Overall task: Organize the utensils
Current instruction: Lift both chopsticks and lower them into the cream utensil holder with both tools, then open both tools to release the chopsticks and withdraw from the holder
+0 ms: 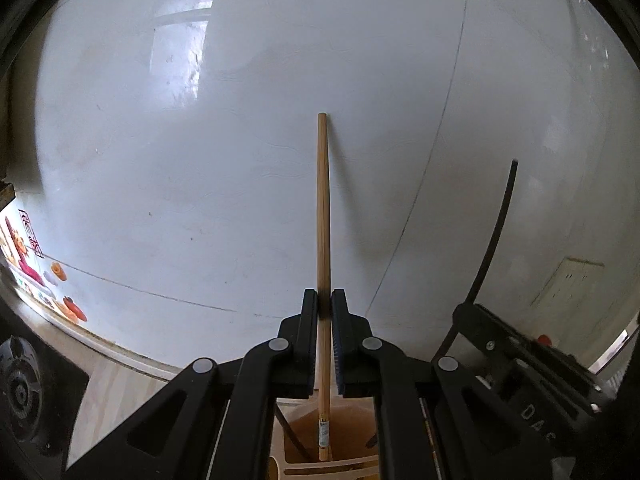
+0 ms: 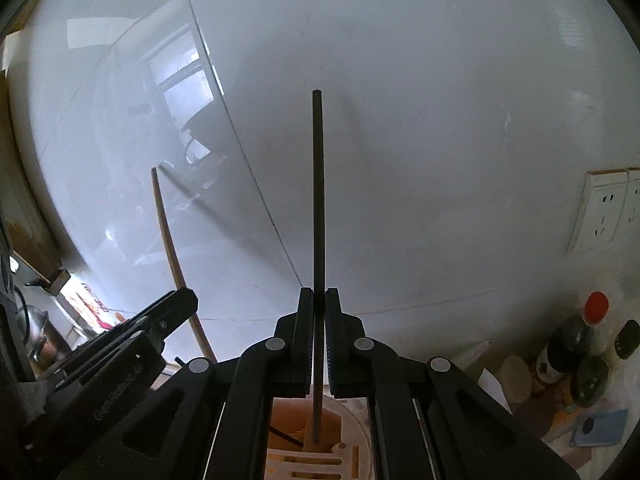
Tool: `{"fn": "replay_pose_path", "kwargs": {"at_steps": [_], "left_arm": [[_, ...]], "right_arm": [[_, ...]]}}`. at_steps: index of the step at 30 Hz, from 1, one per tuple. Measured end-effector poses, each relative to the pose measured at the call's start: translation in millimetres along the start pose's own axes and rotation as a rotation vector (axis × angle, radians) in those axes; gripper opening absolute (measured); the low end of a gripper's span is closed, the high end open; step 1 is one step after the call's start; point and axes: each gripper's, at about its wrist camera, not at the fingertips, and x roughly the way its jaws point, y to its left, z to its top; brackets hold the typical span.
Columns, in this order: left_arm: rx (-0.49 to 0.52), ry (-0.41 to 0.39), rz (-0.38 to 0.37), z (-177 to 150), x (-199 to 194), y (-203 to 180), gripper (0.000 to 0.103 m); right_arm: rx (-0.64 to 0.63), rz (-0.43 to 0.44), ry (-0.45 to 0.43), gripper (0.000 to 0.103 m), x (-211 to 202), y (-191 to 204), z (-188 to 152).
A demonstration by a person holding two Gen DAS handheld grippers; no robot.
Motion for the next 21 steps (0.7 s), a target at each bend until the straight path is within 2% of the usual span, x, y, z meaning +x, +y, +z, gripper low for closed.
{"fn": "replay_pose_path", "kwargs": {"at_steps": [9, 13, 17, 20, 21], "left_arm": [[0.009, 0.036, 0.007, -11.6, 12.2, 13.6, 0.004], [0.016, 0.085, -0.009, -14.1, 13.1, 11.9, 0.004], [0.025, 0.147, -0.001, -21.7, 6.4, 14.1, 0.009], [0.046, 0.159, 0.03, -24.6, -10.2, 14.6, 0.011], [0.053, 0.161, 0.048, -24.7, -18.0, 14.1, 0.018]], "right_arm": [[-0.025, 0.01, 0.017, 0.006, -0.9, -1.0, -11.0], [-0.012, 0.018, 0.032, 0.006, 1.5, -3.0, -15.0], [-0.013, 0.033, 0.083, 0.006, 5.7, -3.8, -18.4], [-0.004, 0.045, 0.111, 0.007, 2.3, -6.6, -20.6], [-0.001, 0.044, 0.116, 0.009, -0.5, -8.3, -21.0]]}}
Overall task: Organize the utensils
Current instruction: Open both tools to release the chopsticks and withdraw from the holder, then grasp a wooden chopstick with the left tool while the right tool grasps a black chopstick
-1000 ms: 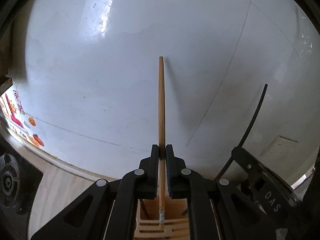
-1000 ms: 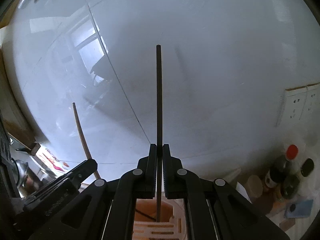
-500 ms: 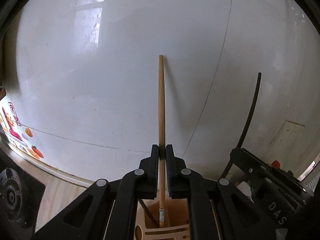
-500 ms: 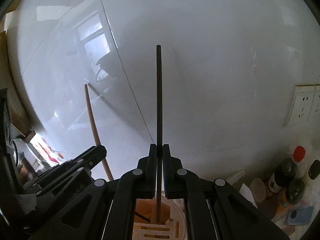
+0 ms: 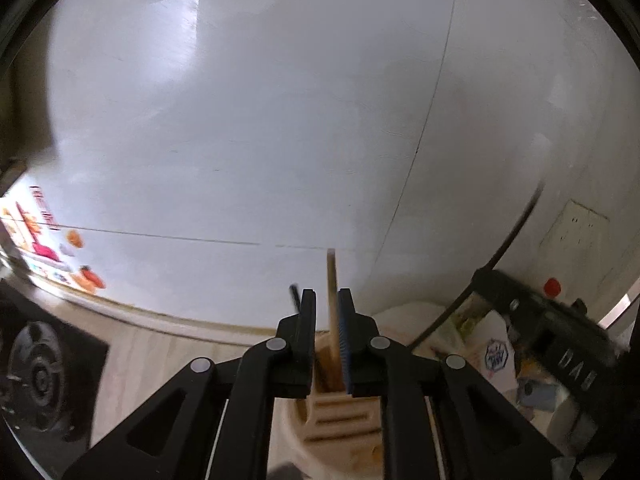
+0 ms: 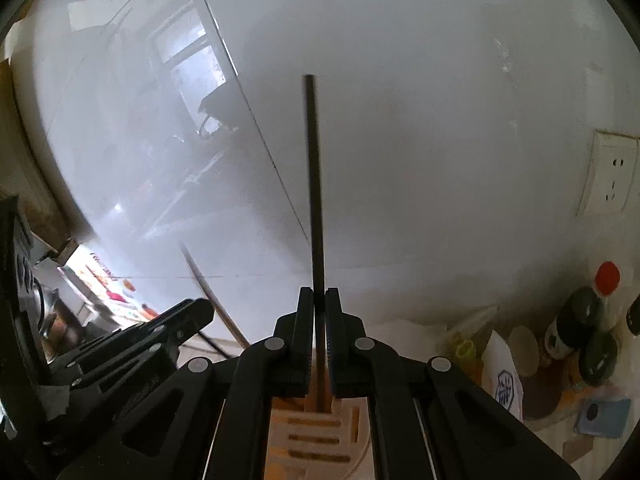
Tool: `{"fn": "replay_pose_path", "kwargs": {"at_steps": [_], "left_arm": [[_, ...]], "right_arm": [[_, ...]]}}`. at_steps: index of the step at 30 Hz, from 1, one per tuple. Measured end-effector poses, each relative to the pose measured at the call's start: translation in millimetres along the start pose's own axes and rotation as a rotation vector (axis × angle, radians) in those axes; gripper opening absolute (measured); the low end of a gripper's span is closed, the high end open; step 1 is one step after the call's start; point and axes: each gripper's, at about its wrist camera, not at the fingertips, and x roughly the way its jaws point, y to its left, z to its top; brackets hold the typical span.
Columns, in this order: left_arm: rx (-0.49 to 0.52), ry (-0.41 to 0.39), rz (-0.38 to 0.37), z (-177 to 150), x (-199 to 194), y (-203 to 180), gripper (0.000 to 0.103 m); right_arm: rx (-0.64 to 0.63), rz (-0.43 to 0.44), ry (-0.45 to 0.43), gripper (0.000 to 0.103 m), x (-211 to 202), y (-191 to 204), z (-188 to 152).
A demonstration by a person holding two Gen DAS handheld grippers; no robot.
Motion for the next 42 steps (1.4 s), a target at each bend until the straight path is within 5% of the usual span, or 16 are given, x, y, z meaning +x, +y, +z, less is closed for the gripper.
{"fn": "replay_pose_path", "kwargs": {"at_steps": [4, 7, 9, 14, 21, 25, 31, 35, 39, 42], "left_arm": [[-0.025, 0.009, 0.081, -6.6, -26.2, 7.1, 0.085], [-0.051, 0.013, 0.118, -14.9, -44.2, 14.4, 0.087], [-0.057, 0.023, 0.136, -23.0, -49.7, 19.3, 0.103], [-0.053, 0.033, 0.174, -52.8, -66.1, 19.5, 0.103], [-0.035, 0.164, 0.209, -112.4, -62.0, 8.6, 0.103], [0.001, 0.274, 0.249, -154.4, -42.0, 2.2, 0.103], [0.039, 0.436, 0.264, -206.8, -7.1, -5.9, 0.103], [0.044, 0.535, 0.239, -237.4, 18.1, -10.7, 0.099], [0.045, 0.63, 0.19, -264.2, 39.8, -16.9, 0.074], [0.051, 0.657, 0.178, -272.6, 44.8, -23.2, 0.073]], "right_arm": [[0.019, -0.005, 0.004, 0.029, -20.2, -7.8, -2.1], [0.038, -0.012, -0.001, 0.042, -39.1, -13.7, -4.5], [0.051, -0.025, -0.007, 0.048, -54.9, -18.0, -9.1], [0.058, -0.096, -0.003, 0.065, -93.5, -26.7, -29.4], [0.086, -0.145, 0.041, 0.083, -122.0, -51.3, -79.1], [0.095, -0.185, 0.156, 0.083, -108.9, -64.4, -121.0], [0.103, -0.215, 0.44, 0.083, -56.6, -74.2, -195.1], [0.116, -0.229, 0.617, 0.068, -23.6, -81.6, -244.2], [0.142, -0.26, 0.732, 0.056, -1.2, -88.3, -284.9], [0.137, -0.28, 0.779, 0.053, 7.1, -88.9, -305.0]]}}
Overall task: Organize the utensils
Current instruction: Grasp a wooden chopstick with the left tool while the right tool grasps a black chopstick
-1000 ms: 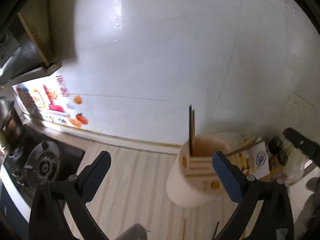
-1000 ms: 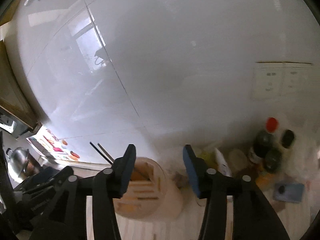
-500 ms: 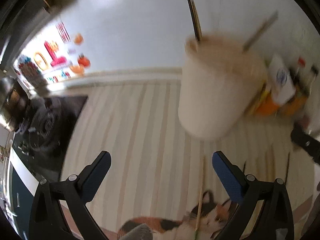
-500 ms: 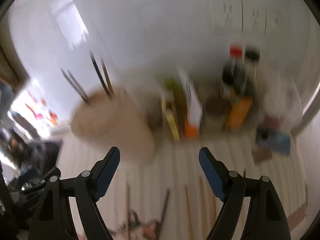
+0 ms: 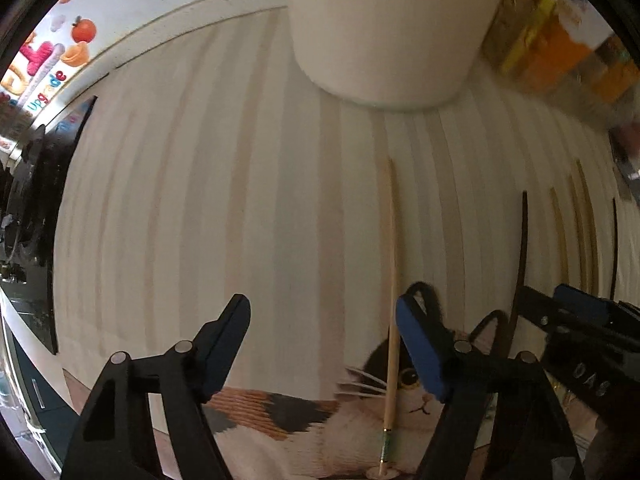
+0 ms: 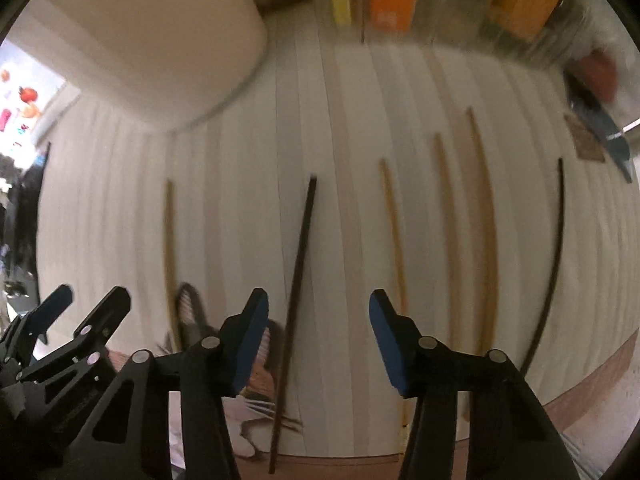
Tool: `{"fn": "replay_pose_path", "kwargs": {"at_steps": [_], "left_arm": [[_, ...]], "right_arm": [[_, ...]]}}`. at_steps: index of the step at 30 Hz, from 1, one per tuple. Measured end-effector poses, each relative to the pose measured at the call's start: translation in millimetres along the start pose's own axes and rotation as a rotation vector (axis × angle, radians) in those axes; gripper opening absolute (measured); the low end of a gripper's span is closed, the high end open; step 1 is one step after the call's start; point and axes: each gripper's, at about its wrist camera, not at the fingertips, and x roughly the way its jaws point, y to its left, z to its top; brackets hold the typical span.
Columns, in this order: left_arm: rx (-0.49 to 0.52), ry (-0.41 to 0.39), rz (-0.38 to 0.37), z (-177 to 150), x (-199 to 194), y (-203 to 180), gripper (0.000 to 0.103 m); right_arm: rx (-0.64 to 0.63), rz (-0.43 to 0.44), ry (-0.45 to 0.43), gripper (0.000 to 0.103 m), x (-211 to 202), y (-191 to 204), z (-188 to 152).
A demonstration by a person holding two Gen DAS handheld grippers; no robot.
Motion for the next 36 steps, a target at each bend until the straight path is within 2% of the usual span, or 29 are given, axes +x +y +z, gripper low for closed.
{"fn": "replay_pose_path", "kwargs": {"at_steps": [4, 7, 8, 9, 11, 12, 13, 17, 19, 20, 24, 27, 30, 36], "left_arm": [[0.013, 0.007, 0.0, -2.1, 3.5, -8.6, 0.072], [0.018, 0.009, -0.001, -1.8, 4.2, -13.1, 0.072], [0.02, 0.008, -0.003, -1.7, 4.0, -14.1, 0.073], [0.023, 0.005, -0.007, -2.2, 3.7, -16.1, 0.073], [0.035, 0.0, -0.019, -0.7, 4.3, -19.0, 0.072], [0.038, -0.001, -0.023, 1.1, 4.6, -18.5, 0.067], [0.043, -0.001, -0.029, 1.6, 4.7, -20.9, 0.055], [0.051, 0.025, -0.046, 4.2, 11.0, -28.7, 0.031], [0.06, 0.038, -0.045, 4.3, 14.8, -32.4, 0.012], [0.061, 0.03, -0.053, 3.8, 15.7, -32.8, 0.008], [0.055, 0.033, -0.024, 3.4, 17.1, -26.9, 0.005], [0.028, 0.043, -0.008, -1.4, 18.1, -8.4, 0.005], [0.0, 0.059, 0.008, -9.9, 18.7, 12.2, 0.005], [-0.035, 0.071, 0.004, -15.3, 17.1, 36.0, 0.005]], "right_arm": [[-0.021, -0.037, 0.025, 0.046, 15.9, 4.3, -9.5], [-0.084, -0.114, 0.001, 0.03, 19.0, 14.5, -15.1], [-0.095, -0.135, -0.002, 0.014, 19.9, 14.0, -16.2], [-0.102, -0.141, 0.002, 0.011, 20.5, 12.5, -15.6], [-0.11, -0.158, 0.012, 0.009, 22.3, 5.9, -15.6], [-0.113, -0.17, 0.013, 0.008, 22.8, 1.6, -14.2], [-0.114, -0.187, 0.013, 0.008, 23.7, -4.1, -12.4], [-0.11, -0.191, 0.023, 0.008, 26.9, -19.5, -0.6], [-0.114, -0.191, 0.025, 0.008, 28.0, -23.6, 5.6], [-0.116, -0.193, 0.025, 0.008, 28.7, -23.3, 7.5], [-0.105, -0.189, 0.023, 0.008, 31.1, -25.1, 16.7], [-0.091, -0.188, 0.027, 0.008, 33.3, -30.1, 18.7], [-0.107, -0.199, 0.019, 0.008, 32.8, -18.6, 17.9], [-0.157, -0.106, 0.043, 0.006, 31.9, 4.5, 13.8]]}}
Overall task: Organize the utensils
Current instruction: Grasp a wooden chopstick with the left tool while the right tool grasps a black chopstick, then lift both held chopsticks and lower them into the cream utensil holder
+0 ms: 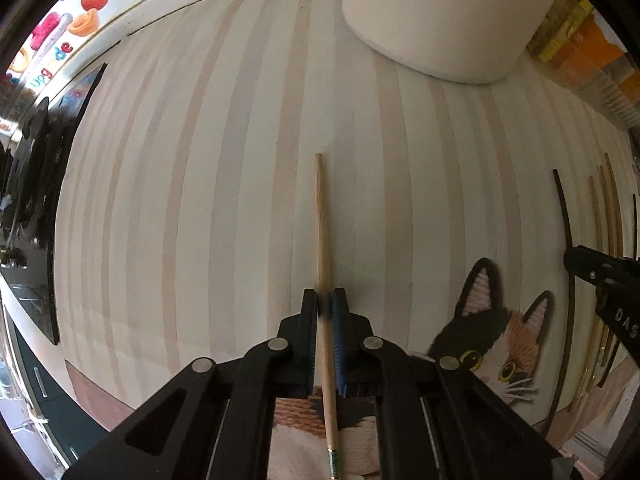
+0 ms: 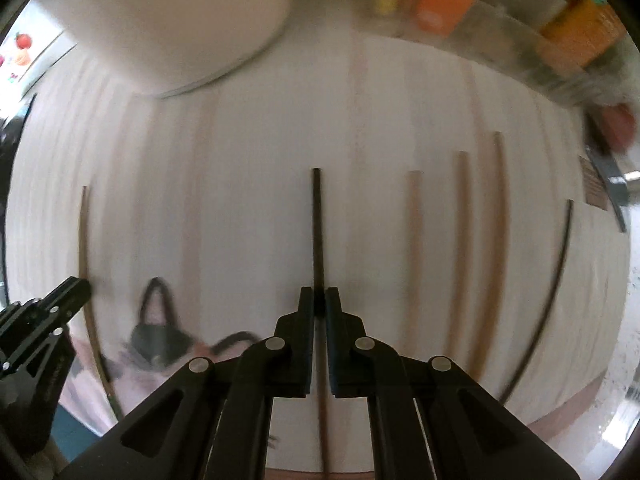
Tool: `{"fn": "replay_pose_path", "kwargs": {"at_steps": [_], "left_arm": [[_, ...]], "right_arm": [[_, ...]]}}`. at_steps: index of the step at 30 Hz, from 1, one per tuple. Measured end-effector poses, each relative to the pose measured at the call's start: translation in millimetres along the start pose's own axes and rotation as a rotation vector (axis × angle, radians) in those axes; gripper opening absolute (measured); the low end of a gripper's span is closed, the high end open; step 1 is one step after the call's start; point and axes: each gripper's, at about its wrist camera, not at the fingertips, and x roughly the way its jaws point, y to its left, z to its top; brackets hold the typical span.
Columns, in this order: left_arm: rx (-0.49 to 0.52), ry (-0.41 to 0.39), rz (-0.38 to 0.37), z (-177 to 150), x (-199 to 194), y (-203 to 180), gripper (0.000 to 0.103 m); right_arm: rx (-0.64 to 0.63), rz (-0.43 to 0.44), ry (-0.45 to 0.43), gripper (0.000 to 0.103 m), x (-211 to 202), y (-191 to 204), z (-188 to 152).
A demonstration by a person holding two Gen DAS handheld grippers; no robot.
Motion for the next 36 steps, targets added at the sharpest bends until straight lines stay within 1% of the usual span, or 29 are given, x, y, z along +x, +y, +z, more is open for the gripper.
{"fn": "replay_pose_path", "kwargs": {"at_steps": [4, 5, 6, 8, 11, 13, 15, 17, 18, 23, 28, 29, 32, 34, 36], "left_arm": [[-0.005, -0.005, 0.009, -0.6, -0.2, 5.0, 0.005], [-0.005, -0.006, 0.01, 0.1, 1.3, 1.4, 0.005], [-0.007, -0.007, 0.012, -1.5, 3.3, -6.2, 0.005], [-0.002, -0.013, 0.017, -1.0, 3.2, -8.2, 0.005], [0.02, -0.025, 0.008, -0.1, 3.4, -19.8, 0.005], [0.035, -0.03, 0.002, 0.7, 2.6, -25.7, 0.005], [0.036, -0.033, -0.003, -4.0, 2.0, -24.2, 0.005], [0.042, -0.032, -0.005, -3.8, 2.5, -26.0, 0.005], [0.046, -0.03, -0.006, -3.8, 2.4, -26.1, 0.005], [0.066, -0.014, -0.007, 1.0, 3.9, -25.4, 0.005], [0.069, -0.003, -0.009, 8.6, 5.6, -29.1, 0.005], [0.071, -0.002, -0.009, 14.6, 7.7, -26.9, 0.005], [0.073, -0.006, -0.006, 20.0, 8.2, -26.8, 0.005], [0.067, -0.008, -0.008, 19.5, 8.7, -28.4, 0.005], [0.063, -0.011, -0.012, 16.6, 8.5, -28.7, 0.004]], "right_arm": [[-0.049, -0.043, -0.002, 0.007, 1.3, 12.5, 2.9], [-0.049, -0.039, 0.008, 0.008, 0.9, 12.7, 3.9], [-0.044, -0.033, 0.021, 0.011, 1.2, 11.9, 3.9], [-0.035, -0.013, 0.05, 0.015, 2.5, 4.1, 4.2], [-0.038, -0.001, 0.044, 0.016, 3.7, -4.8, 1.2], [-0.035, 0.001, 0.035, 0.016, 6.4, -15.0, 5.3], [-0.035, -0.009, 0.031, 0.015, 2.1, -8.9, -6.9], [-0.042, -0.016, 0.036, 0.012, 1.7, -6.0, -7.9], [-0.042, -0.016, 0.038, 0.011, -2.6, -2.6, -17.5], [-0.04, -0.026, 0.049, 0.011, -10.7, 7.9, -13.5], [-0.039, -0.032, 0.057, 0.012, -9.3, 13.4, 0.5], [-0.04, -0.032, 0.059, 0.012, -9.1, 14.4, 2.6], [-0.04, -0.037, 0.06, 0.012, -3.3, 23.6, 1.6], [-0.04, -0.041, 0.059, 0.011, -4.0, 27.6, 1.8], [-0.039, -0.046, 0.052, 0.006, -4.2, 31.2, 2.7]]}}
